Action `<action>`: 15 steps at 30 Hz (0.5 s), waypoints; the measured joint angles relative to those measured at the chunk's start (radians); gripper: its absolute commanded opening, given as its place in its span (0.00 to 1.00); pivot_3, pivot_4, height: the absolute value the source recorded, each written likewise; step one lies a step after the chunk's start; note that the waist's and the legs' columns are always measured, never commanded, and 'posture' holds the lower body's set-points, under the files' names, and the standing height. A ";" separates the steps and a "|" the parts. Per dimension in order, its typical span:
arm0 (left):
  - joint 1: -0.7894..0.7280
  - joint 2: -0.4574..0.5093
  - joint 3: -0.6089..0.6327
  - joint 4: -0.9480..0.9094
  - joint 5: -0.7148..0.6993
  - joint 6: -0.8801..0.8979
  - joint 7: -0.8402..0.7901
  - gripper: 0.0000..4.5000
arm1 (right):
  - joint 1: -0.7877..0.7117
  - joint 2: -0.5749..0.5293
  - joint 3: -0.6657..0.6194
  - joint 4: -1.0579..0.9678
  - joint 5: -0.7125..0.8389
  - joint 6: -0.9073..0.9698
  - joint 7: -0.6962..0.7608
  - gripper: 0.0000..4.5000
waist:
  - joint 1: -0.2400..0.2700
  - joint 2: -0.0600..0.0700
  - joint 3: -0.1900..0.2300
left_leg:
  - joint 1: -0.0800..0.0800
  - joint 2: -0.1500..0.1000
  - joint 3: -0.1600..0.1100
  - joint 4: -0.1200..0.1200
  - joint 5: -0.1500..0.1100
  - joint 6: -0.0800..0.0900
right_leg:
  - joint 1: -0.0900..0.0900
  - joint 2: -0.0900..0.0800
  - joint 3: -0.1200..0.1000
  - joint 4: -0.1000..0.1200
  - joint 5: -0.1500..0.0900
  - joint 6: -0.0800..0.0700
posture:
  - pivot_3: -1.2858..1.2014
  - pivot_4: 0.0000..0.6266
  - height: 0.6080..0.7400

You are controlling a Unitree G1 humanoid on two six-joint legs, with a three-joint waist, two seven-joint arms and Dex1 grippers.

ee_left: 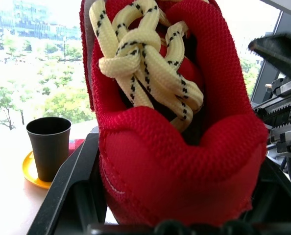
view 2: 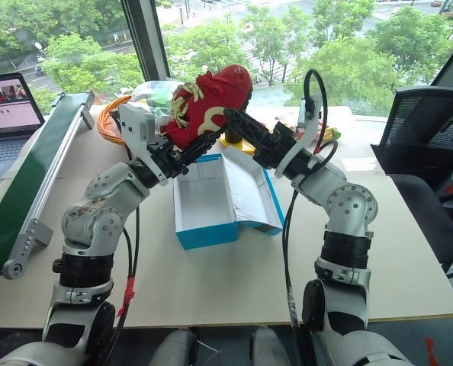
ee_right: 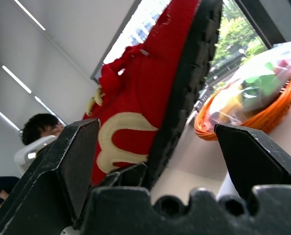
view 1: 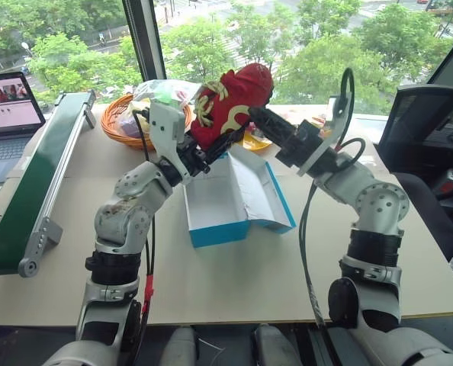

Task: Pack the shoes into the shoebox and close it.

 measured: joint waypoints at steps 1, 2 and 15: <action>0.013 -0.001 -0.009 -0.004 0.006 -0.007 0.001 0.57 | -0.002 0.007 0.002 0.001 0.000 -0.001 -0.009 1.00 | 0.000 0.000 0.000 | 0.000 0.000 0.000 0.000 0.000 0.000 | 0.000 0.000 0.000 0.000 0.000 0.000 | 0.52 0.24 1.00; 0.025 0.003 -0.013 -0.008 0.009 -0.010 -0.002 0.57 | -0.002 0.012 0.003 0.005 0.000 -0.001 -0.017 1.00 | -0.001 0.000 0.000 | 0.000 0.000 0.000 0.000 0.000 0.000 | 0.000 0.000 0.000 0.000 0.000 0.000 | 0.52 0.24 1.00; 0.071 -0.002 0.017 -0.052 -0.042 0.061 0.019 0.90 | -0.005 0.028 0.011 0.041 -0.028 -0.045 -0.072 0.12 | -0.001 0.000 0.000 | 0.000 0.000 0.000 0.000 0.000 0.000 | -0.001 0.000 0.000 0.000 0.000 0.000 | 0.52 0.24 1.00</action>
